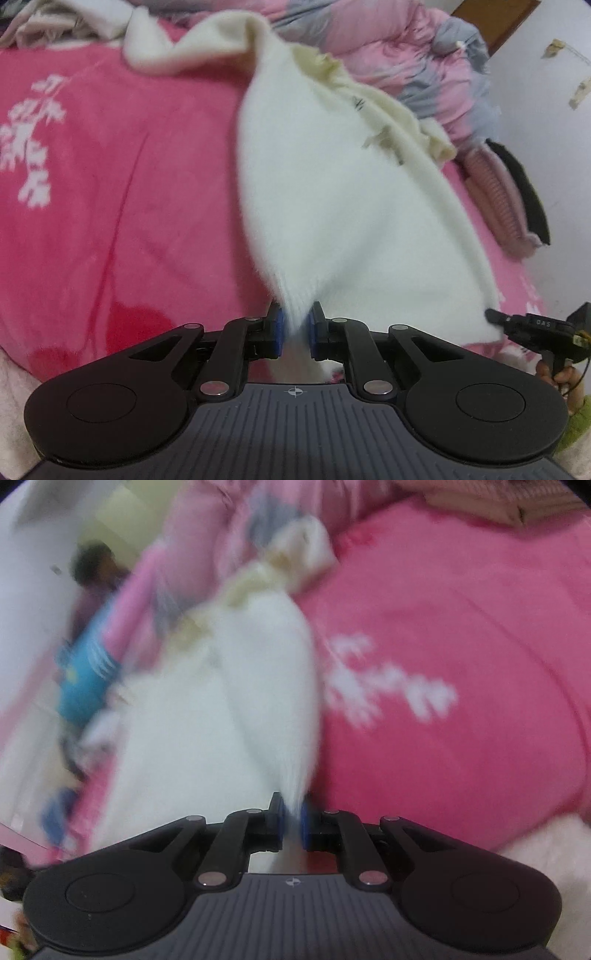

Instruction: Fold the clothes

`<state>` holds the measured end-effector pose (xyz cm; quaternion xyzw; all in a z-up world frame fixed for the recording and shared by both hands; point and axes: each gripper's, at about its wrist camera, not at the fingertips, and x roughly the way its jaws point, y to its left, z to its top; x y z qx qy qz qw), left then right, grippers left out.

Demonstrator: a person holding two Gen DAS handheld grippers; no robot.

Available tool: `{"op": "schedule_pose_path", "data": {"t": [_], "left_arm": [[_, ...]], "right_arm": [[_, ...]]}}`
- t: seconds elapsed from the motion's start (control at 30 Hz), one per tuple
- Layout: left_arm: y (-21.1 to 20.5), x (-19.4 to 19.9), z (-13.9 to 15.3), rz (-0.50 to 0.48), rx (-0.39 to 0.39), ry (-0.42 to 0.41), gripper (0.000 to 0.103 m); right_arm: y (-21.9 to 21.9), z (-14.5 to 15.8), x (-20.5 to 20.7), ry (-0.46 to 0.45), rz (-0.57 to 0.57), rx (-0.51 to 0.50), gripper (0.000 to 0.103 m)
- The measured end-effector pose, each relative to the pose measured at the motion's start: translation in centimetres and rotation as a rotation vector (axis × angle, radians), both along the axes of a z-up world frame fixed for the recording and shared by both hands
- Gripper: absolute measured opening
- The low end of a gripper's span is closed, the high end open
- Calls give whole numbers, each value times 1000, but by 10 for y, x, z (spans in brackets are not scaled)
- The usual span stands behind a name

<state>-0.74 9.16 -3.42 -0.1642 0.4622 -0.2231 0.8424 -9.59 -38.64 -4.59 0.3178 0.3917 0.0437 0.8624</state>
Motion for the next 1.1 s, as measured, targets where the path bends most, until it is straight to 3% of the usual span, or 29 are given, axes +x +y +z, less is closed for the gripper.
{"op": "schedule_pose_path", "data": {"t": [0.13,0.27,0.33,0.43,0.63,0.7,0.77,0.83,0.9,0.93,1.07,1.1], "left_arm": [[5,-2,5,-19,0,-33,14],[9,-1,14,-46,11,-62,17],[11,0,17,-42,13,-78,22],[11,5,20,-7,43,-112,30],[-2,25,14,16,70,-119,32],[-9,30,12,22,112,-149,35],[-14,39,9,30,132,-170,38],[-17,46,5,37,154,-189,38],[-20,51,0,39,202,-195,38],[-20,53,-3,36,219,-189,38],[-10,58,-7,20,181,-168,38],[-9,58,-7,19,170,-166,38]], "right_arm": [[-6,8,-11,-35,-15,32,17],[-31,20,-15,-79,-92,50,37],[-48,24,-9,-110,-136,102,40],[-63,31,30,-135,-144,126,41],[-55,32,158,-91,-36,61,47],[-49,27,186,-74,-24,16,60],[-43,21,214,-56,-12,-28,63],[-36,15,243,-39,0,-73,58],[-30,10,271,-21,11,-117,14],[-27,7,285,-13,17,-140,13],[-23,39,273,-186,-75,-349,9],[-26,35,278,-176,-90,-359,9]]}}
